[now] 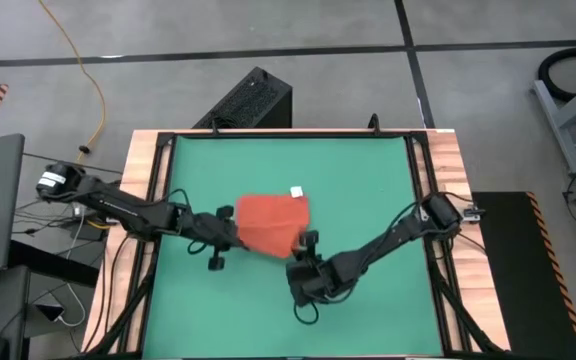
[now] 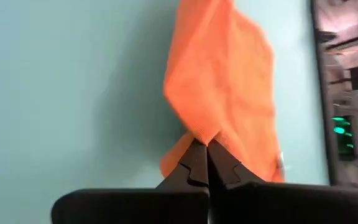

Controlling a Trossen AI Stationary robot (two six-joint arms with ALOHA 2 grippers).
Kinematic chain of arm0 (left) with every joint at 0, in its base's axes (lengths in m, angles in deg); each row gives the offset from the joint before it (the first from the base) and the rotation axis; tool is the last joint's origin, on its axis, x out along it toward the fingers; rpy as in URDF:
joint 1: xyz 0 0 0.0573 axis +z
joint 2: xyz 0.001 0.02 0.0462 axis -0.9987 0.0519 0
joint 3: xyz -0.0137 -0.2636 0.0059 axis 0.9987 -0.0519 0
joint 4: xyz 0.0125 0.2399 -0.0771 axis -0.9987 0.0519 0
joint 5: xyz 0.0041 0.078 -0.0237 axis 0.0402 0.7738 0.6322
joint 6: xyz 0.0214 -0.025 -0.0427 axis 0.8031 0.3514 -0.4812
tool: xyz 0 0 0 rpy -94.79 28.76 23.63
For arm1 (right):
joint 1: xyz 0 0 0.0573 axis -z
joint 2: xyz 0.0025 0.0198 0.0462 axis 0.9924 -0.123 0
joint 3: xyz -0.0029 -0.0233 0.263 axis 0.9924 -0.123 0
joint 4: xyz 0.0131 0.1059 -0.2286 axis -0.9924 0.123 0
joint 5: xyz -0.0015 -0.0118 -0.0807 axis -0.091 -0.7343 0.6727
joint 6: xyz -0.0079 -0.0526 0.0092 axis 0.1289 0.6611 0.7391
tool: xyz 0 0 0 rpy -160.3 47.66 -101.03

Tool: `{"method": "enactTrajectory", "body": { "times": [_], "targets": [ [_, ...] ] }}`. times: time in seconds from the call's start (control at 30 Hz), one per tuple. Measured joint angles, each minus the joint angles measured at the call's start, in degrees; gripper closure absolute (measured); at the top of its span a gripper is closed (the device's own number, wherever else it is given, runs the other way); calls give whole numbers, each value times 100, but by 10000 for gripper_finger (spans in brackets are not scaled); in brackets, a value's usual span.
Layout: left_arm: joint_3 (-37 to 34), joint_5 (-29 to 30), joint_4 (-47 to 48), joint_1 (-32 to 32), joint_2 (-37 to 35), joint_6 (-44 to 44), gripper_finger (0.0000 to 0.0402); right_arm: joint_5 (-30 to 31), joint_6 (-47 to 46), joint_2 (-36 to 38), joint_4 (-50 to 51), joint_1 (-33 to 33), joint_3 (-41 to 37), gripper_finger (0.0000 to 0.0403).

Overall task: Roll napkin
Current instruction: Fold the orange table napkin

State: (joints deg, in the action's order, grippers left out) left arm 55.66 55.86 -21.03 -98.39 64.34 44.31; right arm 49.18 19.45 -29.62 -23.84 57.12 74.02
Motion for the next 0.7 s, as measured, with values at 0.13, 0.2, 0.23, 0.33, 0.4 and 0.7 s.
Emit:
{"method": "enactTrajectory", "body": {
  "times": [0.13,0.2,0.23,0.33,0.4,0.7],
  "targets": [
    [-2,-4,124,-358,66,-169,401,-570,-51,-115,-216,-193,0,397],
    [0,57,217,-501,82,-173,402,-897,-190,-115,-230,-266,0,393],
    [-2,59,275,-564,82,-175,401,-1088,-296,-113,-244,-278,0,391],
    [0,51,426,-728,82,-161,401,-1517,-589,-113,-263,-296,0,377],
    [0,25,641,-845,82,-189,401,-1749,-715,-104,-276,-307,0,364],
    [0,757,1185,-1421,82,-941,401,-2119,-884,-102,-292,-448,0,310]
  ]
}}
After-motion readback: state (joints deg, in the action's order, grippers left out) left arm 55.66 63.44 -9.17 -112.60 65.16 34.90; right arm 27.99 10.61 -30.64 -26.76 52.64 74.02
